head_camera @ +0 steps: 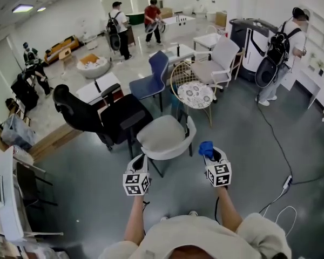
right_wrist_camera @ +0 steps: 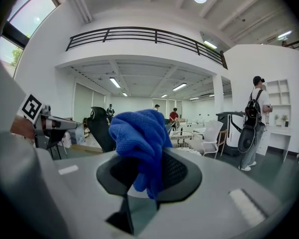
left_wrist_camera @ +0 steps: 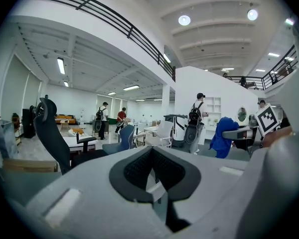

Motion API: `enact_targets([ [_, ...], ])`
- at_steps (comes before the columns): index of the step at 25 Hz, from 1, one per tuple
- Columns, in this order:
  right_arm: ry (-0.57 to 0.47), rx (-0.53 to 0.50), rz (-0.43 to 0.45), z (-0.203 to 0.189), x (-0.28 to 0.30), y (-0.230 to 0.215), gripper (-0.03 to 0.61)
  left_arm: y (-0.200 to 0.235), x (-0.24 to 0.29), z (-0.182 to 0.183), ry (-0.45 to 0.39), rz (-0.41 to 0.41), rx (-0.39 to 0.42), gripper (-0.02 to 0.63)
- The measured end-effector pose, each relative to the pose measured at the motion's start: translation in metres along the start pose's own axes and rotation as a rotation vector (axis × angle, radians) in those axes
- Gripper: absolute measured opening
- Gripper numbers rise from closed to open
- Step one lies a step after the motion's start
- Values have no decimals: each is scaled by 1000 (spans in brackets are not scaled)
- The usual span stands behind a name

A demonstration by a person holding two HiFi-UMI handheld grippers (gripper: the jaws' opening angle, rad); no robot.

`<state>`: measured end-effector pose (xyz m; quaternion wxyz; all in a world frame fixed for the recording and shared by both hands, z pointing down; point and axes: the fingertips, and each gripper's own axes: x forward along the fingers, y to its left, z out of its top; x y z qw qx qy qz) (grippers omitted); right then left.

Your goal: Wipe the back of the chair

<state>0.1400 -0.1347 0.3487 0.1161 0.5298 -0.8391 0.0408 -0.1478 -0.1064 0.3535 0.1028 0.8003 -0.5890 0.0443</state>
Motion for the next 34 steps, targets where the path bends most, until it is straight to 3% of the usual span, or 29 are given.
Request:
enact_targets([
  [34, 2, -13, 25, 10, 5, 7, 97, -8, 3, 8, 0, -2, 3, 1],
])
